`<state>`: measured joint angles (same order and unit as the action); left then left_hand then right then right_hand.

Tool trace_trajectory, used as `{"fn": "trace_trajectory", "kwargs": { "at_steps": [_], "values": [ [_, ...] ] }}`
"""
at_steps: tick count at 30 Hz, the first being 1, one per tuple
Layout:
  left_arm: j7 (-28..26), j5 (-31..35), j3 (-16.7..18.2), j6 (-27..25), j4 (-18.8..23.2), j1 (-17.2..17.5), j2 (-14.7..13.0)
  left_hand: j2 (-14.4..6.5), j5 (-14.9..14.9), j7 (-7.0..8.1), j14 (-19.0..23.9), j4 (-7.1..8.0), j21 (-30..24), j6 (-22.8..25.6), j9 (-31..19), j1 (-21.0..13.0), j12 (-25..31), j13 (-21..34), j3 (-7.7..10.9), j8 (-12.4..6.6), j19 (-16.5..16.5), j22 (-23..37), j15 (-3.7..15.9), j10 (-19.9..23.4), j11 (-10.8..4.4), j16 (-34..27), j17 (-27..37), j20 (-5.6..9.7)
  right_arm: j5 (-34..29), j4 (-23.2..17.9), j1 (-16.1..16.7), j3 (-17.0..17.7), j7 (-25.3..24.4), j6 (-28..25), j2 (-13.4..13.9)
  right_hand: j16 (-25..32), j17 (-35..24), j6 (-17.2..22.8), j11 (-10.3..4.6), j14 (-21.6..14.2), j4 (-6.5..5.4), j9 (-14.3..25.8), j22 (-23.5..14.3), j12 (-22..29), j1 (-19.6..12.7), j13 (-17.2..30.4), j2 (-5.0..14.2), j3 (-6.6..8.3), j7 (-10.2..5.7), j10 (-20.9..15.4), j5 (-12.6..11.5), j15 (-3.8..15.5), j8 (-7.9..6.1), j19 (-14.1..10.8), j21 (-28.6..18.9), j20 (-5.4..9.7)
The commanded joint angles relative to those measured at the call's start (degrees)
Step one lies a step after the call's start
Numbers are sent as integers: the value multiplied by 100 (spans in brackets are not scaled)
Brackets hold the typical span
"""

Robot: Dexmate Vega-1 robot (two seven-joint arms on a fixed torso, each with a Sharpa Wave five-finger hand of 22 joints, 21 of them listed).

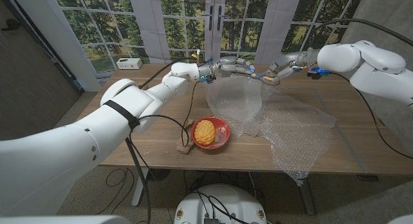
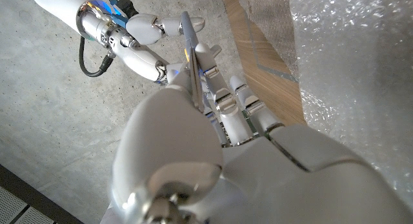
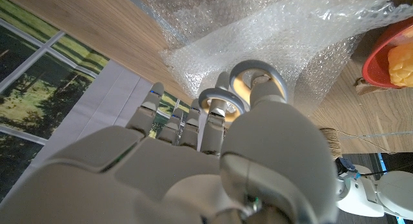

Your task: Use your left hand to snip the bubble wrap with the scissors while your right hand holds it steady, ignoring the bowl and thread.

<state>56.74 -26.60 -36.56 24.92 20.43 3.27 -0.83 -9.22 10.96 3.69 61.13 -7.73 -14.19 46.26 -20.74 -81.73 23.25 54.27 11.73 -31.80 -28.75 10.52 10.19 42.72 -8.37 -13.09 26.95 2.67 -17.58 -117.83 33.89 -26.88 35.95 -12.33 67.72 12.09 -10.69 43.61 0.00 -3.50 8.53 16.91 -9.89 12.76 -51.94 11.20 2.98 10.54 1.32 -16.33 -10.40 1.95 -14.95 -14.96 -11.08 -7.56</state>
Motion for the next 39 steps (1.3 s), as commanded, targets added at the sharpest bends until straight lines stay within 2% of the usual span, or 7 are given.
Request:
{"fn": "trace_trajectory", "kwargs": {
  "at_steps": [1, 6, 15, 22, 27, 39],
  "values": [
    [-42, -7, 8, -5, -2, 13, 20, -8, 33, 4, 25, 20, -19, 32, 6, -50, -5, 14, -24, -17, -65, 30, 373, 50, 4, 2, 18, 375, -14, -131, 111, 100, -154, -125, 67, 43, -11, 153, -1, -112, 12, 32, -15, 40, -68, 10, -13, -8, 18, -133, -17, 24, -63, -70, -51, -2],
    [-34, -15, 15, -3, -2, 15, 29, -12, 34, -11, 27, 21, -18, 26, 3, -51, -8, 17, -25, -17, -64, 31, 373, 59, -6, 5, 19, 375, -128, -156, 34, 20, -9, -162, 64, 44, -14, 185, 46, -132, -11, 22, -14, 39, -17, 10, -59, -49, 62, -164, -9, -15, -61, -101, -57, -48],
    [44, -51, 53, 52, 0, 18, 29, -9, 35, -11, 26, 21, -19, 36, 13, -51, -21, 19, -29, -16, -68, 31, 373, 56, 1, 10, 21, 378, -265, -102, -112, -134, 218, -48, -52, 32, -19, 175, 22, -124, -50, 4, -15, 13, 61, 11, -97, -99, 67, -146, -8, -12, -30, -110, -51, -56],
    [102, -75, 83, 103, 0, 31, 30, -5, 37, 3, 28, 21, -18, 38, 20, -52, -30, 20, -34, -13, -69, 31, 373, 57, -7, 8, 30, 383, -269, -125, -65, -104, 203, -94, -74, 21, -21, 126, 25, -109, -64, -8, -15, -9, 83, 11, -97, -113, 63, -117, -12, -37, 7, -104, -43, -57],
    [108, -85, 101, 113, 0, 40, 27, -8, 42, 5, 21, 22, -18, 34, 18, -53, -35, 25, -35, -13, -70, 31, 373, 54, -15, 16, 27, 384, -219, -161, -3, -47, 149, -163, -61, 10, -23, 0, 47, -96, -75, -28, -16, -34, 98, 12, -91, -124, 81, -86, -14, -94, 81, -97, -35, -74],
    [40, -101, 136, 46, -7, 59, 27, -10, 44, 6, 23, 22, -19, 39, 18, -57, -48, 26, -38, -16, -73, 32, 373, 52, 8, 20, 28, 383, -408, -274, 38, -90, 102, -262, -66, 17, -24, 28, 78, -132, -80, -50, -17, -40, 100, 13, -71, -125, 98, -101, -14, -171, 96, -113, -36, -96]
  ]
}}
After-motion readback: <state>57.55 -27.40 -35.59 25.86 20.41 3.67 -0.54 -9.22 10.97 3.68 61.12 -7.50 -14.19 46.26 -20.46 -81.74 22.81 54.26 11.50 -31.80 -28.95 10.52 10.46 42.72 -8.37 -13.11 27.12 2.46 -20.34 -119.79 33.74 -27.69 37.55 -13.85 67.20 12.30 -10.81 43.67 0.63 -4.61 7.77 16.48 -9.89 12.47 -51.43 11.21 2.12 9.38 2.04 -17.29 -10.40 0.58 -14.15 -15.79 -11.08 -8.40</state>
